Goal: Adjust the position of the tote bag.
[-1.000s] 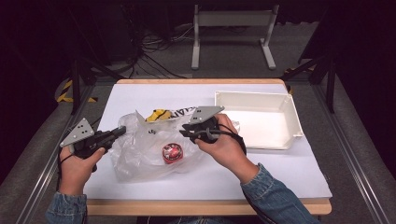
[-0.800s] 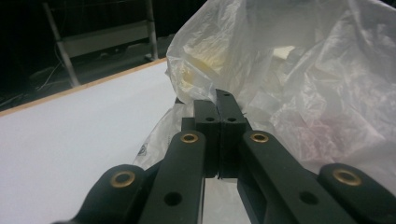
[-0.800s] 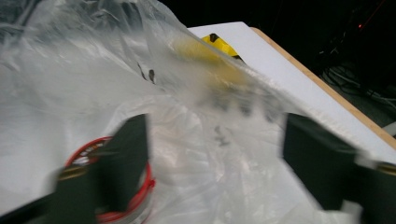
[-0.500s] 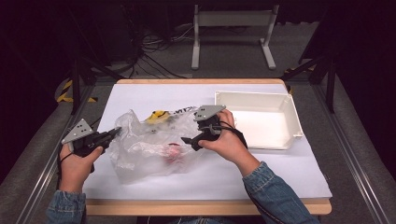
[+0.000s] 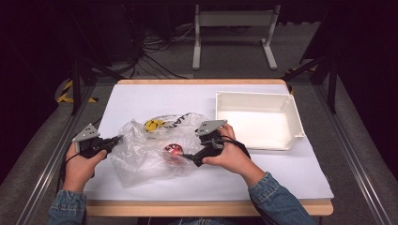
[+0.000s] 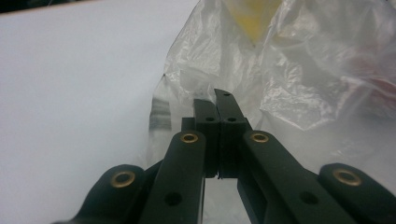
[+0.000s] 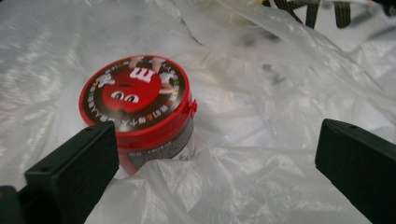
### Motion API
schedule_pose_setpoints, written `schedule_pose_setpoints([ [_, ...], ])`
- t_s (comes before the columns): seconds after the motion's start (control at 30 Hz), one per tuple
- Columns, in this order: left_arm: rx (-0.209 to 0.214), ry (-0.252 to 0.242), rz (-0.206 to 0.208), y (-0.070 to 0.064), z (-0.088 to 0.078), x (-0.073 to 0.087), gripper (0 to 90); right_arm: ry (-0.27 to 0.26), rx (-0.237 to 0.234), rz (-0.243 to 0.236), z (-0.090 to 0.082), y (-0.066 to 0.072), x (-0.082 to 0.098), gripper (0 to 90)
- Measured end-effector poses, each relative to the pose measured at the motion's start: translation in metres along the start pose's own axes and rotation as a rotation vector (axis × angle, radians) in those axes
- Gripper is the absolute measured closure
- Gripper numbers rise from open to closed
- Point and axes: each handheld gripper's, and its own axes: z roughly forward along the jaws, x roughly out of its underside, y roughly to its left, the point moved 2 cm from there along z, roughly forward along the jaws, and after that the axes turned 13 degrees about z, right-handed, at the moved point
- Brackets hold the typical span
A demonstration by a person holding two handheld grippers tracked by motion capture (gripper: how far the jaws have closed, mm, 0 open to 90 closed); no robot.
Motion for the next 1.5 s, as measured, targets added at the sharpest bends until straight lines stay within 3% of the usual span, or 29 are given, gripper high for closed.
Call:
schedule_pose_setpoints([
  [0.17,-0.007,0.049,-0.015,0.004,0.006,0.008,89.5,0.028,-0.006,0.013,0.004,-0.004,0.013,0.0],
  [0.27,-0.015,0.078,-0.027,0.006,0.009,0.014,89.5,0.042,-0.004,-0.018,0.006,-0.004,0.020,0.1],
  [0.37,-0.026,0.102,-0.033,0.009,0.012,0.019,89.5,0.057,-0.014,-0.016,0.006,-0.001,0.024,0.9],
  [0.53,-0.066,0.130,-0.054,0.015,0.013,0.025,89.6,0.073,-0.034,-0.020,0.008,0.002,0.030,2.1],
  [0.7,-0.091,0.150,-0.085,0.020,0.014,0.033,89.6,0.131,-0.061,-0.046,0.015,0.002,0.044,1.7],
  [0.8,-0.063,0.124,-0.096,0.020,0.013,0.032,89.1,0.138,-0.064,-0.053,0.016,0.001,0.047,1.6],
  [0.9,-0.027,0.086,-0.098,0.019,0.009,0.029,82.0,0.130,-0.081,-0.058,0.012,0.002,0.044,1.2],
  [0.97,-0.003,0.052,-0.087,0.018,0.006,0.024,72.6,0.117,-0.088,-0.070,0.008,0.002,0.042,1.2],
  [1.07,0.021,0.005,-0.051,0.015,-0.001,0.015,47.0,0.082,-0.103,-0.080,0.001,0.004,0.036,1.2],
  [1.2,0.042,-0.071,-0.007,0.007,-0.012,-0.002,31.1,0.038,-0.117,-0.083,-0.008,0.009,0.028,1.2],
  [1.4,0.060,-0.148,0.028,-0.004,-0.029,-0.024,23.7,-0.013,-0.129,-0.094,-0.016,0.020,0.016,1.7],
  [1.5,0.045,-0.153,0.029,-0.009,-0.034,-0.033,22.4,-0.044,-0.118,-0.063,-0.019,0.025,0.009,2.8],
])
